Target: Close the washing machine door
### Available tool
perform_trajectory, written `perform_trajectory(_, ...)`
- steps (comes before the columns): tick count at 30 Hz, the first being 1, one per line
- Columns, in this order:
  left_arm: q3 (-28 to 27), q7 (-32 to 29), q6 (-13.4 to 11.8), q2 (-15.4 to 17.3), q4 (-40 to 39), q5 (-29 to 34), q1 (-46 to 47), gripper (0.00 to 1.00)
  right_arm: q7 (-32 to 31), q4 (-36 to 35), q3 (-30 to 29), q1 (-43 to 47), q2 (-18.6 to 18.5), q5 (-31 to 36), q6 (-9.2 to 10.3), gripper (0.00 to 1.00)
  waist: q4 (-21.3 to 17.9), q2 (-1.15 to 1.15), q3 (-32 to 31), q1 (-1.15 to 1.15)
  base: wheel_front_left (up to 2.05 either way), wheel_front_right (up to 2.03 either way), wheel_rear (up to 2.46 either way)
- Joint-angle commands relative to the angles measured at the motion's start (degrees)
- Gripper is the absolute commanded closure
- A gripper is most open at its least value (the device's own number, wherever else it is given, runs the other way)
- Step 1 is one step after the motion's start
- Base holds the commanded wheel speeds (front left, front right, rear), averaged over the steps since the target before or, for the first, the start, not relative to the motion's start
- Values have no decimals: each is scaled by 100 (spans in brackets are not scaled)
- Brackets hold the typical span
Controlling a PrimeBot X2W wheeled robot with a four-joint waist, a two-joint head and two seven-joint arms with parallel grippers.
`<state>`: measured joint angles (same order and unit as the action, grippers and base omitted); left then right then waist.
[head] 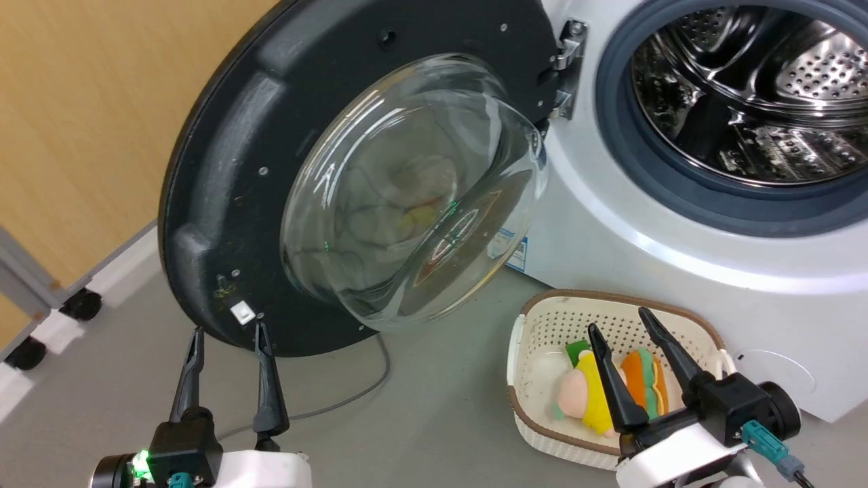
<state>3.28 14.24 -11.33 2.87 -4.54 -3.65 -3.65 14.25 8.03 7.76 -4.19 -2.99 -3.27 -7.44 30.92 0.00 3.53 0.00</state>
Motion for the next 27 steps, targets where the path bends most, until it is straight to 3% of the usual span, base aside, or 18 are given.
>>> perform_trajectory(1, 10, 62, -53, 1, -33, -13, -87, 0, 61, 27, 25, -128, 11, -33, -4, 0, 47, 0, 9, 0, 0, 0, 0)
perform_trajectory(13, -33, 75, -44, 0, -32, -32, -92, 0, 74, 2, 26, -99, 12, -50, -5, 0, 76, 0, 17, 0, 0, 0, 0)
perform_trajectory(14, -35, 75, -33, 0, -51, -28, -81, 66, 74, -1, 24, -95, 12, -48, -5, 0, 76, 0, 20, 0, 0, 0, 0)
perform_trajectory(15, -44, 75, -15, 0, -96, -25, -61, 100, 74, -5, 22, -93, 12, -45, -5, 0, 76, 0, 27, 0, 0, 0, 0)
perform_trajectory(18, -173, 75, 42, 2, -270, -38, 17, 100, 74, -22, 7, -89, 12, -23, -5, 0, 77, 0, 55, 0, 0, 0, 0)
perform_trajectory(22, -871, 75, 338, 321, -596, -168, 459, 100, 74, -120, -130, -20, 12, 62, -5, 0, 60, 0, 147, 0, 0, 0, 0)
perform_trajectory(27, -1574, 75, 821, 899, -211, -530, 1194, 100, 74, -248, -323, 114, 12, 179, -5, 0, 43, 0, 245, 0, 0, 0, 0)
